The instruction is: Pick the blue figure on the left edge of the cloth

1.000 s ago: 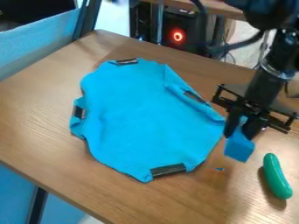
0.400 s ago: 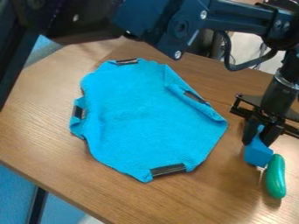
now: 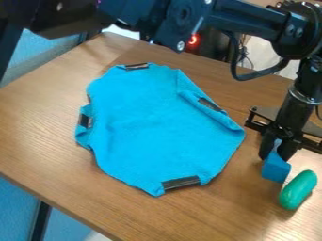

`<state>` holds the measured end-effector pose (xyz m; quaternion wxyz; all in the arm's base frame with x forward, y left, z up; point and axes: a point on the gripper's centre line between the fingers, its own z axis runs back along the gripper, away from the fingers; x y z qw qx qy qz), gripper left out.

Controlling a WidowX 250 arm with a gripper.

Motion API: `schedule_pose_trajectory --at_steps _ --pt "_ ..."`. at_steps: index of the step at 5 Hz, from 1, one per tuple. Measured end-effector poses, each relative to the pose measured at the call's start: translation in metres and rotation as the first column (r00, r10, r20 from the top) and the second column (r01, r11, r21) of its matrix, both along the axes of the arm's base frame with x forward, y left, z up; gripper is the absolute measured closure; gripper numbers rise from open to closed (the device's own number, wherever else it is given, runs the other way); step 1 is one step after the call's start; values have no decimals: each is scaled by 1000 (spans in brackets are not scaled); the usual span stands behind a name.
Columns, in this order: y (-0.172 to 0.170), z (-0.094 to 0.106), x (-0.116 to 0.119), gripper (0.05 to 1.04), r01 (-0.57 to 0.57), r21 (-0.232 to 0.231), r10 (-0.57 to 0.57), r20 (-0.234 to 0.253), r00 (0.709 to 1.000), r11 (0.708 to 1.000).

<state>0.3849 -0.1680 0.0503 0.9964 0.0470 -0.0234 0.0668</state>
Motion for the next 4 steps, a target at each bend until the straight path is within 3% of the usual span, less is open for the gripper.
schedule_pose_trajectory --at_steps 1,2,3,4 --pt "7 -3 -2 542 6 -3 -6 -19 1000 1000" --pt "30 25 3 243 -49 -34 50 19 999 998" --pt "60 49 3 75 -107 -71 109 38 993 992" --pt "104 73 -2 79 -194 -30 196 86 977 981"
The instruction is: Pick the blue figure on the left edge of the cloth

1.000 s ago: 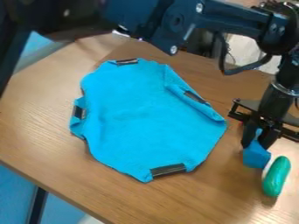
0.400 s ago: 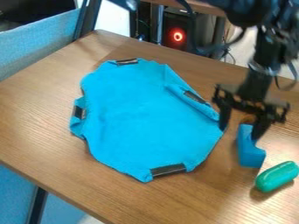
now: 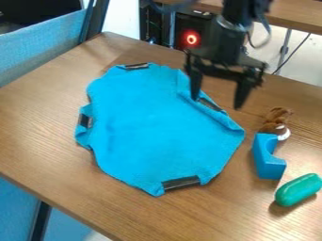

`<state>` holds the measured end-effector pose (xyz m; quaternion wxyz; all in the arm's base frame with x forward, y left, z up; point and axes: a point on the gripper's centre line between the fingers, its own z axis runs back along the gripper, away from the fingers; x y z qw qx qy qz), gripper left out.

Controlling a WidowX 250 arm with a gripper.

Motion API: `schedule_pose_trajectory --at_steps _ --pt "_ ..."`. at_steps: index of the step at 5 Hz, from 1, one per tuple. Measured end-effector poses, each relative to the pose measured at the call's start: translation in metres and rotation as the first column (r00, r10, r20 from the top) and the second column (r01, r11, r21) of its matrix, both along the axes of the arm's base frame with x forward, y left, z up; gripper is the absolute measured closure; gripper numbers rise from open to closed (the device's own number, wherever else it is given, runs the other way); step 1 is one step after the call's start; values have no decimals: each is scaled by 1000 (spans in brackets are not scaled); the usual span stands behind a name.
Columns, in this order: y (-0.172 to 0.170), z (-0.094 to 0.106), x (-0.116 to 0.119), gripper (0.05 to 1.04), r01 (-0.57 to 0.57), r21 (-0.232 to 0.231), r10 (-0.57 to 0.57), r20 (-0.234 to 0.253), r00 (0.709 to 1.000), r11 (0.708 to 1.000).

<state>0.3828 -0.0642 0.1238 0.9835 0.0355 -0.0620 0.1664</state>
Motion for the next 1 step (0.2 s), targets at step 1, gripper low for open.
schedule_pose_trajectory --at_steps 1 --pt "43 7 -6 83 -44 -7 43 -50 998 999"
